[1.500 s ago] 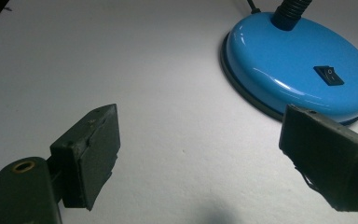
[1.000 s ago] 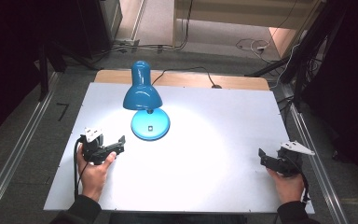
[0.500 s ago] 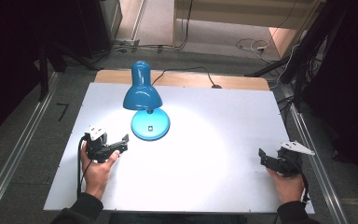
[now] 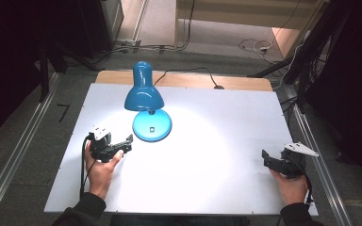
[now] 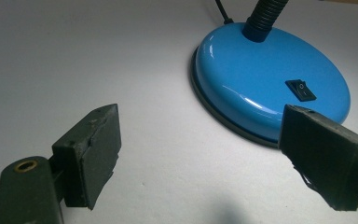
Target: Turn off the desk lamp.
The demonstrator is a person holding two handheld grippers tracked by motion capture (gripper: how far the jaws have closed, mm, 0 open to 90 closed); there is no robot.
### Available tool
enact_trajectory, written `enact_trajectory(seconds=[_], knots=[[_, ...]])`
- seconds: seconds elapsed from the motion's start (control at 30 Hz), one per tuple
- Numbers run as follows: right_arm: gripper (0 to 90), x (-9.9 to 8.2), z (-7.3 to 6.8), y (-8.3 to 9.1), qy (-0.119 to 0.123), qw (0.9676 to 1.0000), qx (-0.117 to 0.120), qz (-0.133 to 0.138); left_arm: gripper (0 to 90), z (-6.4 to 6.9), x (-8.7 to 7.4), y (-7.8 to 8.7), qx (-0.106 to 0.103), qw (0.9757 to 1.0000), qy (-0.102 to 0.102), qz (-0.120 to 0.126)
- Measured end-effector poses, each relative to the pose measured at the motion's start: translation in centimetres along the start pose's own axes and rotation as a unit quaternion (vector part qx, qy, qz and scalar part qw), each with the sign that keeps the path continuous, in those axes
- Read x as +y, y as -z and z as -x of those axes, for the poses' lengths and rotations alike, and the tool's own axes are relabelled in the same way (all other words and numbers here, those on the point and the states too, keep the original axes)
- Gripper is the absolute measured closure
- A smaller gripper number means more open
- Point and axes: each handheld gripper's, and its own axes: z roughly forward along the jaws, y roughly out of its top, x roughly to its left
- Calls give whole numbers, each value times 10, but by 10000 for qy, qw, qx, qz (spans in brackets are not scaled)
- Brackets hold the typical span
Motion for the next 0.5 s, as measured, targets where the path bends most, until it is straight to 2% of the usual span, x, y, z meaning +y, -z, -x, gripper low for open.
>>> enact_trajectory(seconds=[0.5], knots=[[121,0,0,0,-14,10000,-2,21,174,5,4,0,9,10000,-97,-15]])
